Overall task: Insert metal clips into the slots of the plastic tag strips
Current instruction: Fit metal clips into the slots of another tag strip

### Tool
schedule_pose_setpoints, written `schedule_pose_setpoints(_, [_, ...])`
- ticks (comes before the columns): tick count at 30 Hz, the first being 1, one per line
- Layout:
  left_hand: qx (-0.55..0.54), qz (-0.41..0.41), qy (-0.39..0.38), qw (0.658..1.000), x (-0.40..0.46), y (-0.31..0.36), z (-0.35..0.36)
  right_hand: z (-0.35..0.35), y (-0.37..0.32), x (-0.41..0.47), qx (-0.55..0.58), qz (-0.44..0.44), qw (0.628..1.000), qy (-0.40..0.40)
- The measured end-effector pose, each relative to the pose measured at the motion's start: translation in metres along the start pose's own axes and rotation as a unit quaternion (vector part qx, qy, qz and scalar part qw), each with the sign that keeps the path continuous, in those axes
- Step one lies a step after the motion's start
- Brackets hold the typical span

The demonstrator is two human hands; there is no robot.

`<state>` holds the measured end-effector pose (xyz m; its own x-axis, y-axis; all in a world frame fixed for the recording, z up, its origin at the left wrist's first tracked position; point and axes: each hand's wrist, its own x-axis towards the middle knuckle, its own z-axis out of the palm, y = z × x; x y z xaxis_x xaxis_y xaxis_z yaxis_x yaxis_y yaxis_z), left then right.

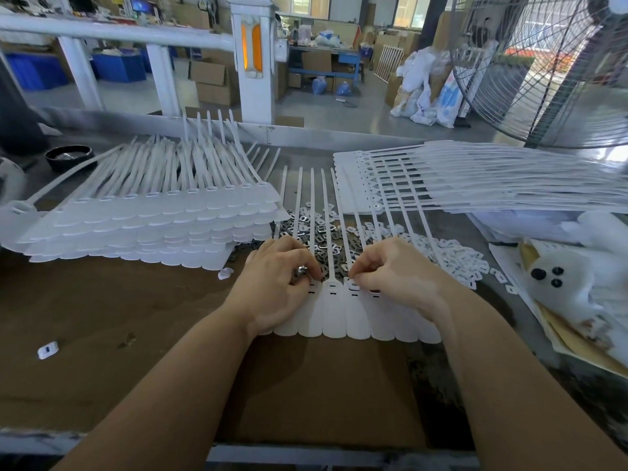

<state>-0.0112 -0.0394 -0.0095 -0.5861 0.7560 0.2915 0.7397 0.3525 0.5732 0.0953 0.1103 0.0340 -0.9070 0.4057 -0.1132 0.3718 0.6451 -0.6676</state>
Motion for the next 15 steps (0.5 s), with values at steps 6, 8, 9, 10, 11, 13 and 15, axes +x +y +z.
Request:
schedule_pose_setpoints(6, [0.001, 0.002, 0.001, 1.000, 0.0002, 0.0017, -0.0008, -0.0007, 0.0014, -0.0018, -0.016, -0.008, 1.000, 0.013])
schedule_pose_setpoints(8, [-0.001, 0.002, 0.001, 1.000, -0.0003, 0.0019, -0.0009, -0.0003, 0.0021, -0.0024, -0.004, -0.012, 1.000, 0.018])
schedule_pose_setpoints(9, [0.000, 0.001, 0.000, 1.000, -0.0001, 0.0020, -0.0009, -0.0004, 0.0022, -0.0028, 0.001, -0.014, 1.000, 0.017])
schedule_pose_setpoints(10, [0.001, 0.001, 0.000, 1.000, 0.0000, 0.0018, -0.0008, -0.0005, 0.0022, -0.0032, 0.004, -0.015, 1.000, 0.015])
schedule_pose_setpoints(11, [0.003, 0.001, -0.001, 1.000, -0.0001, 0.0016, -0.0007, -0.0005, 0.0022, -0.0036, 0.005, -0.016, 1.000, 0.012])
schedule_pose_setpoints(13, [0.003, 0.000, -0.002, 1.000, 0.0000, 0.0015, -0.0006, -0.0004, 0.0021, -0.0044, 0.000, -0.018, 1.000, 0.010])
schedule_pose_setpoints(15, [0.000, -0.001, -0.003, 1.000, -0.0001, 0.0018, -0.0007, 0.0000, 0.0022, -0.0045, -0.005, -0.018, 1.000, 0.012])
